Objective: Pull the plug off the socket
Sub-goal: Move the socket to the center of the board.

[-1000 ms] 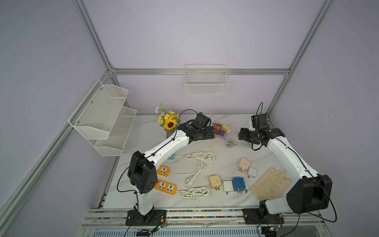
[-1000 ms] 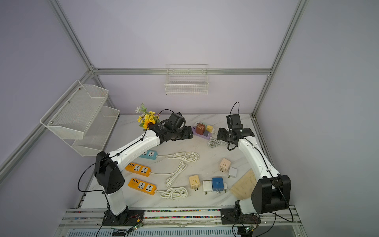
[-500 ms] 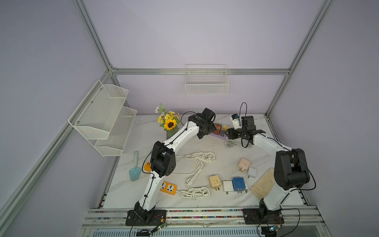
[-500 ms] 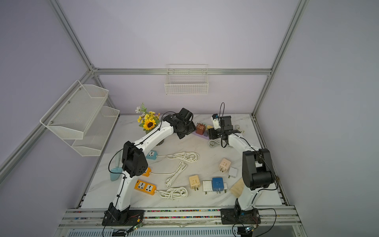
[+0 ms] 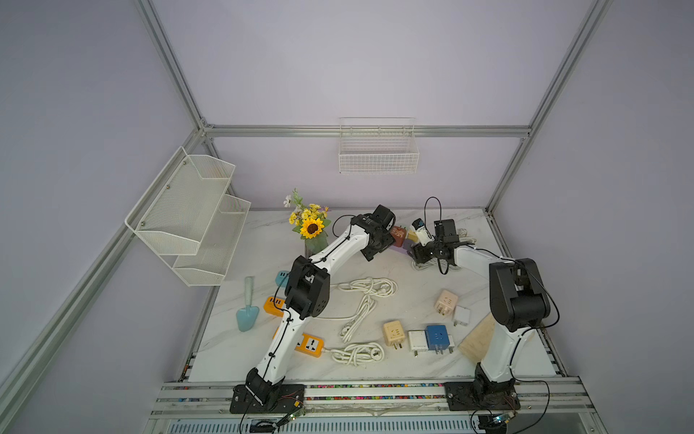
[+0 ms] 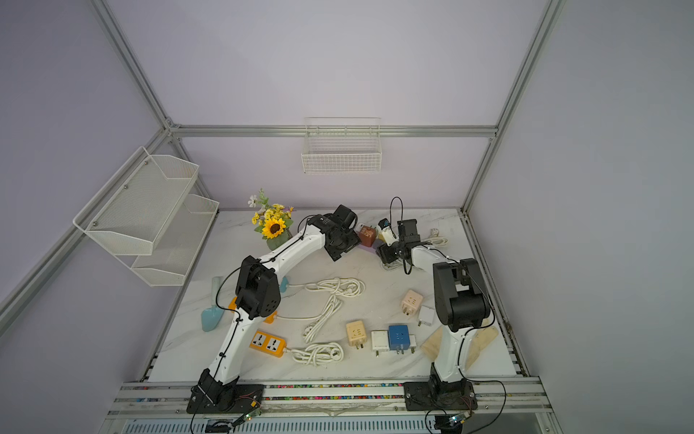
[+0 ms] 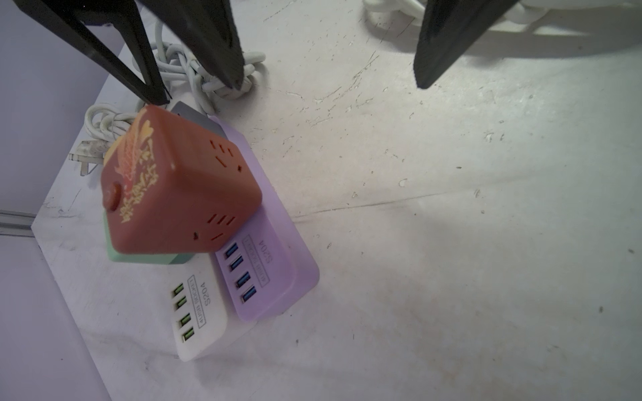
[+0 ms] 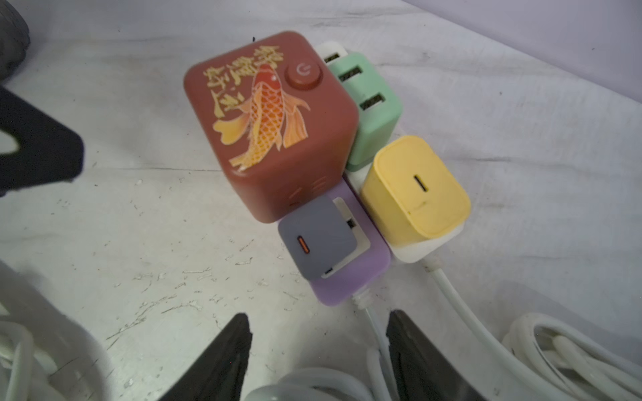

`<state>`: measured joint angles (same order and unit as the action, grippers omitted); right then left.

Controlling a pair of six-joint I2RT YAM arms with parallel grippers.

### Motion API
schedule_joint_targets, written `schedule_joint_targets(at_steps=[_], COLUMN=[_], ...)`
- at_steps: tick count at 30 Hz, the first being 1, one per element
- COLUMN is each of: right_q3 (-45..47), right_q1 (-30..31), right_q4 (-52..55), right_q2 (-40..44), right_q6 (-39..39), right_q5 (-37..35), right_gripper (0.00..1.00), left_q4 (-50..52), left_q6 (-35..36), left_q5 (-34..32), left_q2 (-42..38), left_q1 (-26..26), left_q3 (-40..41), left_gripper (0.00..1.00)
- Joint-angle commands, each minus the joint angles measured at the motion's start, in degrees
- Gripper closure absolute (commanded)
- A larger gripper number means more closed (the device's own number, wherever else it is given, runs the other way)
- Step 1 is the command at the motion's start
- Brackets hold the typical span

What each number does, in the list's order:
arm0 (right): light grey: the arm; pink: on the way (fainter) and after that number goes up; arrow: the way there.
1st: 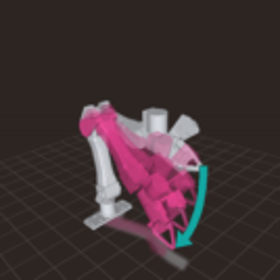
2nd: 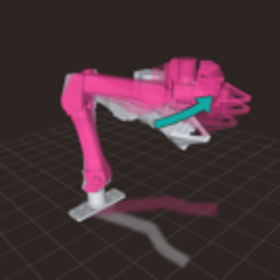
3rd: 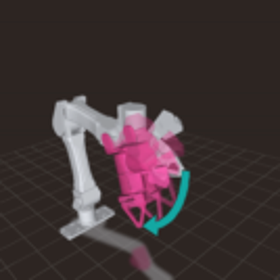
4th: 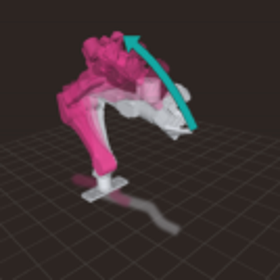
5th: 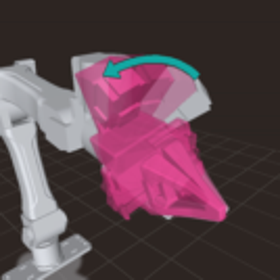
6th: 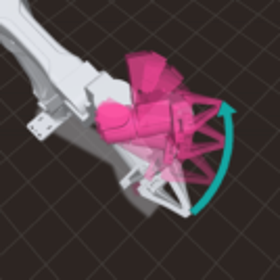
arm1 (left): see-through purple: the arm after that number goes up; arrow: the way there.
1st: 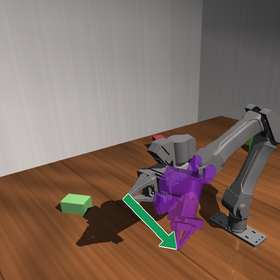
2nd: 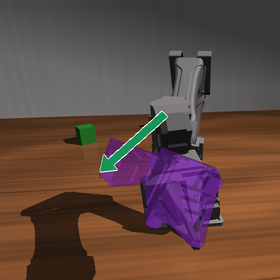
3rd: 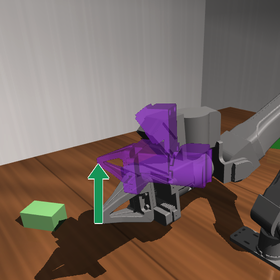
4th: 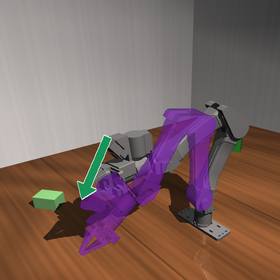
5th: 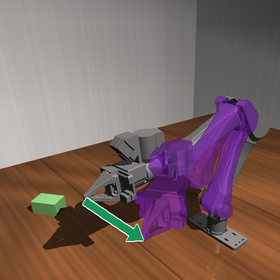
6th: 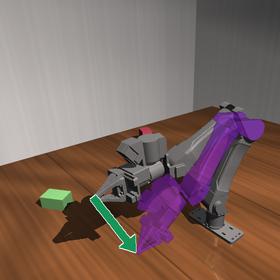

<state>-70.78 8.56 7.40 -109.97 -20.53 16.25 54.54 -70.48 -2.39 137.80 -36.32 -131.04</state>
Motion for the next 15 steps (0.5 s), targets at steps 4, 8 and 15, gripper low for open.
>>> schedule_joint_targets(at_steps=[4, 8, 15], right_q3=[-4.9, -7.9, -9.9], right_q1=[1.2, 1.9, 3.4], right_q4=[0.8, 1.7, 2.8], right_q2=[-3.7, -6.1, -9.0], right_q6=[-3.9, -4.4, -5.2], right_q5=[-1.7, -1.0, -1.5], right_gripper=[0.34, 0.35, 0.44], left_q4=[-0.3, 0.4, 0.8], left_q6=[-0.1, -0.2, -0.1], left_q5=[-2.0, -2.4, -2.1], left_q2=[-1.1, -1.1, -1.6], left_q1=[0.9, 1.2, 1.9], left_q3=[-2.0, -2.2, -2.0], left_gripper=[0.21, 0.21, 0.21])
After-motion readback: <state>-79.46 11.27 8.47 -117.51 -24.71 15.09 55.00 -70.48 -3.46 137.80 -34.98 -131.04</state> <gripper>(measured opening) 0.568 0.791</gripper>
